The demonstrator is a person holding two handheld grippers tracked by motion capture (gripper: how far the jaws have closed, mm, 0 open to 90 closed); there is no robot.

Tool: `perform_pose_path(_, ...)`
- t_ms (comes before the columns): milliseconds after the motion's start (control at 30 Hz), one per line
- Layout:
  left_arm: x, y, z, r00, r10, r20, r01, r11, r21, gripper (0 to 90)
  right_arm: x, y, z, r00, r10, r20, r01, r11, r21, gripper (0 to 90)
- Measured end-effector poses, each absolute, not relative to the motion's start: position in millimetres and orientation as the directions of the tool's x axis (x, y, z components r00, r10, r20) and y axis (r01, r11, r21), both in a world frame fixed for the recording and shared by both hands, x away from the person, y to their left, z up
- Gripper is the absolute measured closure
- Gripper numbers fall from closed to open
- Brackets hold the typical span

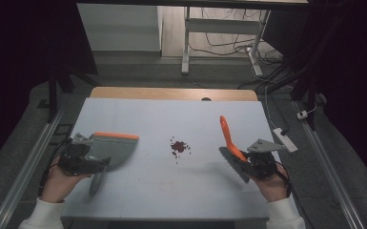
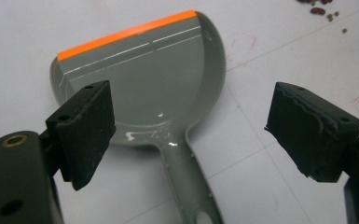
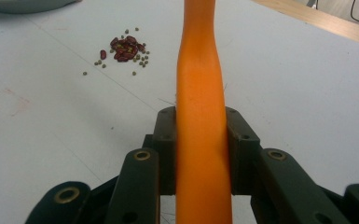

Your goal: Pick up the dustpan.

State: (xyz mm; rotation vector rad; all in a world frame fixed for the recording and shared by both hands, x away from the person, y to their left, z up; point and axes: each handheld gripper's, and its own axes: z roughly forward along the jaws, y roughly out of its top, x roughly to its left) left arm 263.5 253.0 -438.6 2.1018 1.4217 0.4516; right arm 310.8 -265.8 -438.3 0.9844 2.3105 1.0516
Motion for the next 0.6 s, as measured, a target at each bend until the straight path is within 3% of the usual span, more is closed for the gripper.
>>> perform_pose_path(267,261,270,-448,0.301,0.954,-0.016,0.791,-0.24,0.564,15.6,310,-266,-438,-0.664,0.744,-0.078,0.426,0.462,0.778,70.0)
perform_pose_path(600,264,278,-473,0.279,0.956,-0.089,0.852,-0.204,0.482,15.5,311,-264,-441,-0.662,0.745,-0.077,0.434,0.466,0.771,70.0)
